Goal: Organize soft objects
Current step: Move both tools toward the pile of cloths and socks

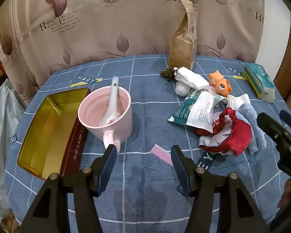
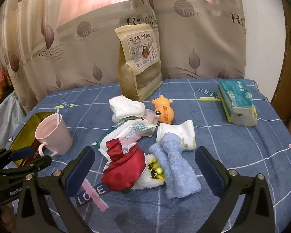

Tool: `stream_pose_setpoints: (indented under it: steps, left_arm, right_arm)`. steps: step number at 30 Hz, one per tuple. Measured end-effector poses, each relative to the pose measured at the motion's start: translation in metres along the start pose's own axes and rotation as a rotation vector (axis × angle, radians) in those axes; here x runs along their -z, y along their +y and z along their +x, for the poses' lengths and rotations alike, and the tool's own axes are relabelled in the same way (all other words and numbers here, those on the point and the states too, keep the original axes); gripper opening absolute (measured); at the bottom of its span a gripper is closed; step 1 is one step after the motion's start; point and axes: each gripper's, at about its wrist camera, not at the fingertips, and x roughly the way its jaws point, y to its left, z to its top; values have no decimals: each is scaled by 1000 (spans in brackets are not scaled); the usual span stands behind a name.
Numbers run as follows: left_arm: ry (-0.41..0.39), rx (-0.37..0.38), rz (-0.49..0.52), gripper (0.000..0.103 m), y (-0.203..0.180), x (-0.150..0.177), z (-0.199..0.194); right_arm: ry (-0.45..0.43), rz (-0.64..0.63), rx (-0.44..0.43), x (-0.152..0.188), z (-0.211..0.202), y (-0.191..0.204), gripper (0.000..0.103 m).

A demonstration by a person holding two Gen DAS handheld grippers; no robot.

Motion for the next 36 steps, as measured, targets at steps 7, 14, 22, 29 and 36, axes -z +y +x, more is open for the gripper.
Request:
stream_pose_setpoints:
  steps: [7,14,22,29,36]
  left_arm:
    - [3,0,-1,59,0,-1,1]
    - [3,1,-1,59,1,-1,1]
    - [3,1,-2,59,1,0,1]
    - [3,2,-1,59,1,-1,1]
    - [-1,0,1,59,1,2,3]
  right_arm:
    - [2,0,1,0,1,0,103]
    - [5,-3,1,1,1,-1,103]
    - [8,-4,1,1,1,0,103]
    - [8,-2,2,1,1,-1,103]
    - [11,-4,6,2,4,0,103]
